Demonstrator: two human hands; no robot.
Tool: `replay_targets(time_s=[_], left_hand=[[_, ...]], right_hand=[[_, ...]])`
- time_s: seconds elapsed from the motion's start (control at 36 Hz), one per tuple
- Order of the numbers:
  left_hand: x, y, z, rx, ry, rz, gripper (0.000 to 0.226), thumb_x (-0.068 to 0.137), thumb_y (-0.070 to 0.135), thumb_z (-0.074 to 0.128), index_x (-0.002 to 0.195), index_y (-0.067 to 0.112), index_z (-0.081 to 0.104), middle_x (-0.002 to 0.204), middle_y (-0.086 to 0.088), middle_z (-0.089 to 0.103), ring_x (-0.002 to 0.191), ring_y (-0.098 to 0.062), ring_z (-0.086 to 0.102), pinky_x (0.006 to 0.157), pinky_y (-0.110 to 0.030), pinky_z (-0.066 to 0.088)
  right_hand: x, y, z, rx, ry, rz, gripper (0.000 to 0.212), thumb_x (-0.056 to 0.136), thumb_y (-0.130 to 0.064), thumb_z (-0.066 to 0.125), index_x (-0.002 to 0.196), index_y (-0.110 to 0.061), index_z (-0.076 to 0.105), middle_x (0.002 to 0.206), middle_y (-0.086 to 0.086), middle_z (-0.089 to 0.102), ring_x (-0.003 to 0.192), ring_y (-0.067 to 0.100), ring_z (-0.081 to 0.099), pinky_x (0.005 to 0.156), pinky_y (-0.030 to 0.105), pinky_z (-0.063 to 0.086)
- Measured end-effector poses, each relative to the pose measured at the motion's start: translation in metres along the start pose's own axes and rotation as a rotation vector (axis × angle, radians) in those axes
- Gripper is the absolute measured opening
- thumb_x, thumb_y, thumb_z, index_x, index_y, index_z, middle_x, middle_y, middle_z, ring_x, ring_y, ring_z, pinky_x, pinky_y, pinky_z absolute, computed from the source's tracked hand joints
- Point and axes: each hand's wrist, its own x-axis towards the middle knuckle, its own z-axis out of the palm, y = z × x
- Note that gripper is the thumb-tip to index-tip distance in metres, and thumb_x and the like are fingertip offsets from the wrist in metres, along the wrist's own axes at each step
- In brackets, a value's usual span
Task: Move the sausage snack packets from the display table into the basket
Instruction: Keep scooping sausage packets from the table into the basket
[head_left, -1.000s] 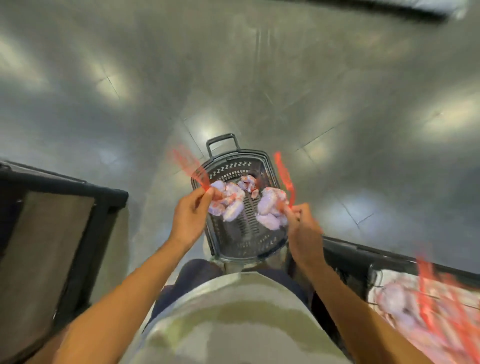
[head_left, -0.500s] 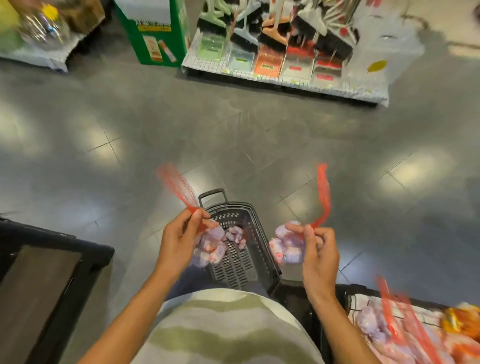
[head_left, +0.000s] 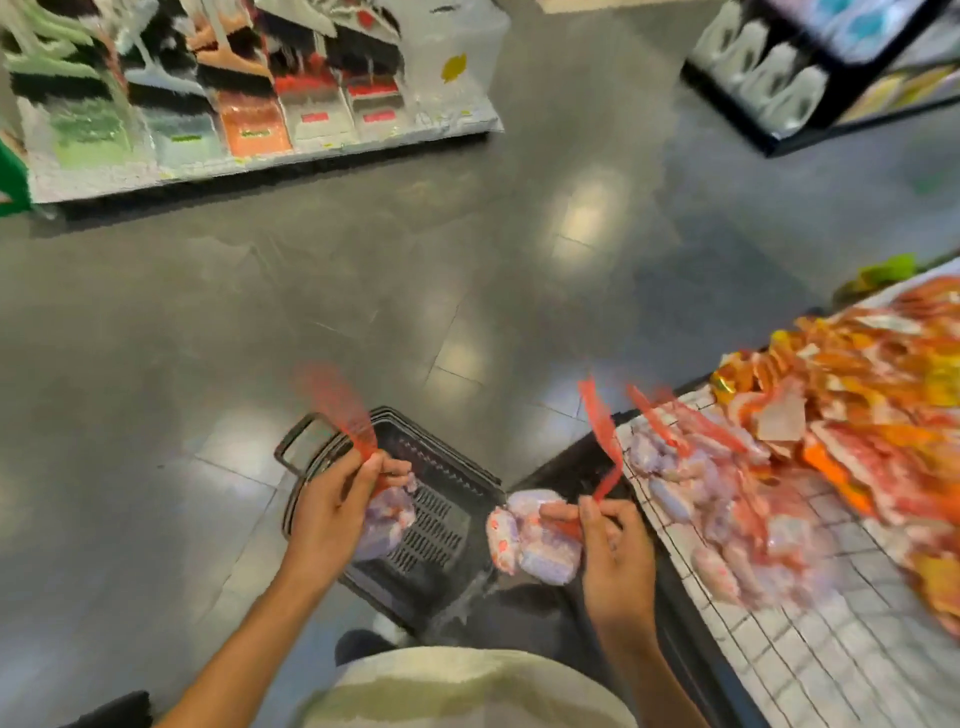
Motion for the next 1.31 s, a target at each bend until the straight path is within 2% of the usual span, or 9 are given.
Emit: replay_targets(time_s=[0.08, 0.25, 0.39, 0.69, 0.89, 0.97, 1.06, 1.19, 1.31], left_hand=[[0.005, 0.009, 0.026, 0.051, -0.092, 0.018, 0.028, 0.104, 0.028, 0.051, 0.091, 0.035, 0.074, 0.091, 0.012, 0.078, 0.083, -0.003, 0.073, 0.071, -0.009, 0.052], [0.012, 0.033, 0.089, 0.064, -0.198, 0.065, 0.028, 0.105, 0.017, 0.051, 0.09, 0.025, 0.073, 0.09, 0.011, 0.078, 0.088, -0.009, 0.073, 0.082, -0.021, 0.053], [0.007, 0.062, 0.146, 0.031, -0.264, 0.136, 0.027, 0.104, 0.016, 0.05, 0.09, 0.022, 0.072, 0.092, 0.006, 0.078, 0.09, -0.011, 0.073, 0.083, -0.024, 0.055], [0.002, 0.118, 0.253, -0.027, -0.326, 0.198, 0.027, 0.105, 0.022, 0.048, 0.092, 0.026, 0.071, 0.098, -0.004, 0.078, 0.095, -0.022, 0.075, 0.088, -0.035, 0.057], [-0.003, 0.14, 0.296, -0.074, -0.288, 0.167, 0.025, 0.102, 0.027, 0.05, 0.09, 0.022, 0.071, 0.097, -0.005, 0.078, 0.091, -0.023, 0.076, 0.087, -0.039, 0.059], [-0.004, 0.143, 0.309, -0.048, -0.272, 0.184, 0.025, 0.104, 0.026, 0.05, 0.092, 0.022, 0.071, 0.097, -0.005, 0.078, 0.093, -0.021, 0.075, 0.088, -0.041, 0.058], [-0.003, 0.14, 0.317, 0.0, -0.245, 0.179, 0.026, 0.106, 0.026, 0.048, 0.096, 0.02, 0.071, 0.098, -0.003, 0.077, 0.096, -0.019, 0.074, 0.091, -0.047, 0.057], [0.002, 0.142, 0.326, -0.014, -0.203, 0.162, 0.026, 0.106, 0.03, 0.049, 0.098, 0.017, 0.071, 0.098, -0.005, 0.076, 0.098, -0.025, 0.074, 0.094, -0.059, 0.054], [0.003, 0.153, 0.336, -0.019, -0.208, 0.148, 0.026, 0.106, 0.027, 0.049, 0.097, 0.017, 0.071, 0.096, -0.005, 0.077, 0.096, -0.021, 0.074, 0.09, -0.048, 0.058]], right_hand=[[-0.016, 0.002, -0.024, 0.018, 0.132, 0.059, 0.017, 0.104, -0.02, 0.055, 0.092, -0.007, 0.058, 0.084, 0.002, 0.079, 0.084, 0.014, 0.075, 0.069, 0.019, 0.055], [-0.018, 0.006, -0.072, 0.037, 0.271, 0.199, 0.016, 0.104, -0.023, 0.055, 0.093, -0.013, 0.057, 0.086, 0.0, 0.08, 0.087, 0.018, 0.076, 0.082, 0.042, 0.057], [-0.01, 0.012, -0.109, 0.069, 0.338, 0.125, 0.021, 0.102, -0.02, 0.06, 0.082, -0.027, 0.063, 0.083, -0.008, 0.078, 0.082, 0.008, 0.075, 0.069, 0.015, 0.055], [0.055, -0.03, -0.204, 0.13, 0.267, -0.093, 0.012, 0.1, -0.032, 0.057, 0.09, -0.025, 0.054, 0.094, 0.007, 0.079, 0.098, 0.023, 0.075, 0.095, 0.054, 0.054], [0.125, -0.047, -0.231, 0.138, 0.171, -0.235, 0.011, 0.106, -0.028, 0.053, 0.096, -0.024, 0.054, 0.098, -0.001, 0.079, 0.099, 0.017, 0.075, 0.088, 0.029, 0.058], [0.156, -0.027, -0.235, 0.121, 0.167, -0.18, 0.018, 0.106, -0.027, 0.051, 0.093, -0.037, 0.055, 0.101, -0.002, 0.079, 0.102, 0.015, 0.074, 0.088, 0.026, 0.056], [0.18, 0.005, -0.235, 0.031, 0.16, -0.073, 0.016, 0.104, -0.021, 0.056, 0.088, -0.024, 0.053, 0.092, -0.014, 0.079, 0.09, 0.005, 0.073, 0.074, 0.012, 0.052], [0.201, 0.038, -0.239, -0.096, 0.173, -0.002, 0.015, 0.103, -0.017, 0.057, 0.089, -0.019, 0.053, 0.095, 0.007, 0.076, 0.077, 0.021, 0.07, 0.053, 0.016, 0.043], [0.207, 0.037, -0.241, -0.151, 0.218, -0.013, 0.01, 0.102, -0.021, 0.058, 0.092, -0.021, 0.057, 0.083, -0.014, 0.07, 0.081, 0.01, 0.07, 0.058, 0.014, 0.048]])
